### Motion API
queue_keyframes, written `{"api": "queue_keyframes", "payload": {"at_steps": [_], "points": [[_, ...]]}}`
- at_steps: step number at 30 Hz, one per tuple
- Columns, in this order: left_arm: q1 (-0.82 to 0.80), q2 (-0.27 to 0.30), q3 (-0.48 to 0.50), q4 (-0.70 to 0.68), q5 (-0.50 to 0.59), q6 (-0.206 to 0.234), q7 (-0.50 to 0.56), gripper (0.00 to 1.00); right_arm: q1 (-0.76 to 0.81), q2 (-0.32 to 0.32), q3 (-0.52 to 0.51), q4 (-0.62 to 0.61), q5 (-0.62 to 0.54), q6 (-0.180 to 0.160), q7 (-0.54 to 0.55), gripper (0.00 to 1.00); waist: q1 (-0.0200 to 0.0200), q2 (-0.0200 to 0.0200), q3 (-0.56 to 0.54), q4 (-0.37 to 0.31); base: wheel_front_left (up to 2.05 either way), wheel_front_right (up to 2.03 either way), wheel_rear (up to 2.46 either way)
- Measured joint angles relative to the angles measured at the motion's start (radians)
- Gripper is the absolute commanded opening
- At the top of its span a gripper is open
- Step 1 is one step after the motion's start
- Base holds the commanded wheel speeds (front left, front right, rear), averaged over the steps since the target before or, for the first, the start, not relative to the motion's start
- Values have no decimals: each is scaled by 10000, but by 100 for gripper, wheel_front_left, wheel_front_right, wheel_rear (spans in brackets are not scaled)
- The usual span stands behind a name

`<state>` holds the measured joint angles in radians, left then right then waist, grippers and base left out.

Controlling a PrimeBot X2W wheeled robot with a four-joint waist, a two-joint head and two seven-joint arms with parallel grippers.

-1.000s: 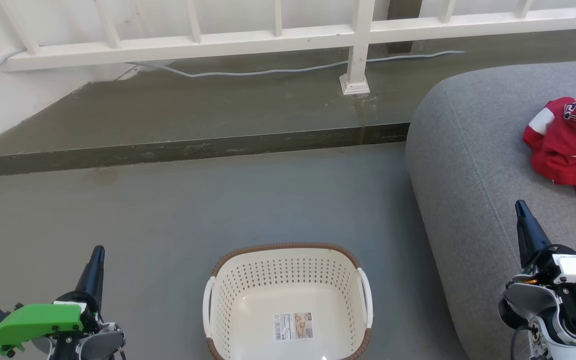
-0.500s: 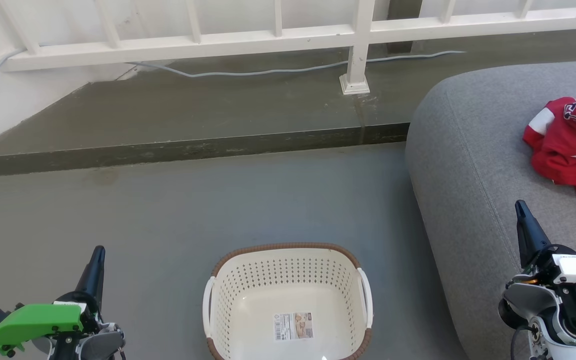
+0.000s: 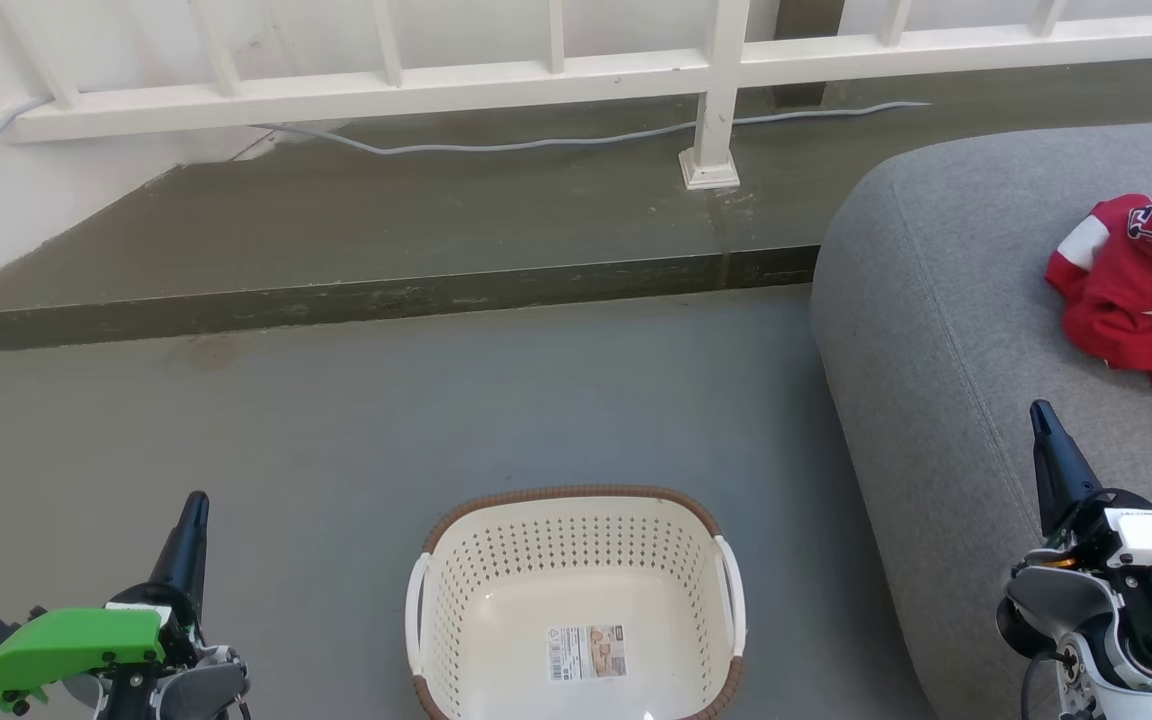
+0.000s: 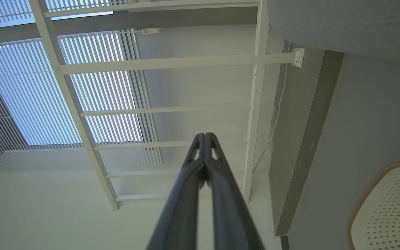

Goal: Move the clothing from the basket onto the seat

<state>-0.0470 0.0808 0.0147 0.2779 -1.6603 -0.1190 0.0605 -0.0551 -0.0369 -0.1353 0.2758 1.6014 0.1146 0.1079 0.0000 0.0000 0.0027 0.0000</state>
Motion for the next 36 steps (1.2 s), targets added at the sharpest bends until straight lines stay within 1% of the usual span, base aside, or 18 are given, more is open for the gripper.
{"api": "queue_keyframes", "payload": {"at_steps": [36], "points": [[-7,-12,44,19,0,-44,2,0,0,2,0,-2,0,0,0,0,0,0,-1,1,0,0,0]]}}
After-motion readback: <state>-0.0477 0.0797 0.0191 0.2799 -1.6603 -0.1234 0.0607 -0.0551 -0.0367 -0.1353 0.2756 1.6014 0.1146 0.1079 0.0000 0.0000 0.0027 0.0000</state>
